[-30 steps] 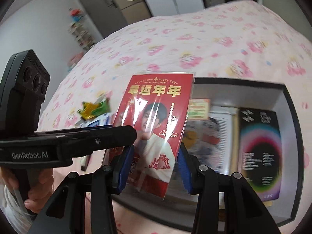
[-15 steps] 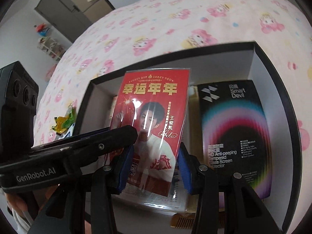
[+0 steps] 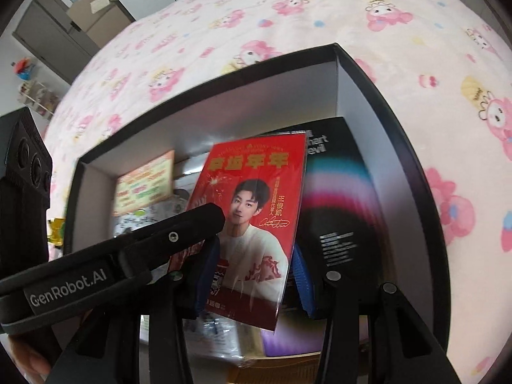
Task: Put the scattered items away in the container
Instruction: 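Lower the red card packet upright beside the Smart Devil box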
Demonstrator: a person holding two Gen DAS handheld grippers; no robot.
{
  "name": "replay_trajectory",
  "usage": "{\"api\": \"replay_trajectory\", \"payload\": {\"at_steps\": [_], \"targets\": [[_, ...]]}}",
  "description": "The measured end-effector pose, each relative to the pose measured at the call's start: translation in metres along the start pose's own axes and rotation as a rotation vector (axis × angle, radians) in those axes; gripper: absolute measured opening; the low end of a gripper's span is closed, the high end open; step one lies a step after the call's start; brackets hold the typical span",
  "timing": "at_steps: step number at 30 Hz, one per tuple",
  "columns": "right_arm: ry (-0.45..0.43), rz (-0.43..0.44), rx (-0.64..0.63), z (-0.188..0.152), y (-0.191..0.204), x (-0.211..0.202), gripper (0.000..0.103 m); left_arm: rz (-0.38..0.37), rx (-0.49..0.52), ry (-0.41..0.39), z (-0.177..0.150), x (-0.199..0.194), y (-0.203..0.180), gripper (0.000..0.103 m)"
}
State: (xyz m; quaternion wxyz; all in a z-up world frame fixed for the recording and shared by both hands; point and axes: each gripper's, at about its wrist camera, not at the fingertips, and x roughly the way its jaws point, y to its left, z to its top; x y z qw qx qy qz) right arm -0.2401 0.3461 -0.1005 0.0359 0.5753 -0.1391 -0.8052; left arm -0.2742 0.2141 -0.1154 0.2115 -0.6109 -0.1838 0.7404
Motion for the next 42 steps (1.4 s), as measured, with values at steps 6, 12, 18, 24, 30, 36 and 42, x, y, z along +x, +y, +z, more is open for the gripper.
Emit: {"api": "replay_trajectory", "payload": {"at_steps": [6,12,18,24,30,36,42], "targets": [[-0.063,-0.090,-0.001,0.000,-0.005,-0.015,0.041,-0.003,-0.078,0.009,0.000,-0.002,0.009,0.044],[-0.081,-0.127,0.018,-0.001,-0.012,-0.023,0.042,0.024,-0.162,0.012,-0.002,-0.005,0.023,0.044],[-0.068,-0.084,0.045,0.000,-0.016,-0.020,0.042,0.039,-0.127,0.037,0.002,0.011,0.005,0.044],[-0.058,-0.055,0.076,0.000,-0.021,-0.017,0.042,-0.005,-0.074,0.086,0.008,0.027,-0.015,0.039],[-0.059,-0.022,0.084,0.000,-0.022,-0.018,0.043,-0.096,-0.120,0.017,0.007,-0.002,0.000,0.039],[0.006,0.103,0.056,-0.003,-0.010,-0.010,0.043,-0.086,-0.157,0.000,0.000,-0.019,0.021,0.039],[0.075,0.091,0.004,-0.008,0.004,0.009,0.043,-0.112,-0.135,0.009,-0.009,-0.024,0.026,0.039]]}}
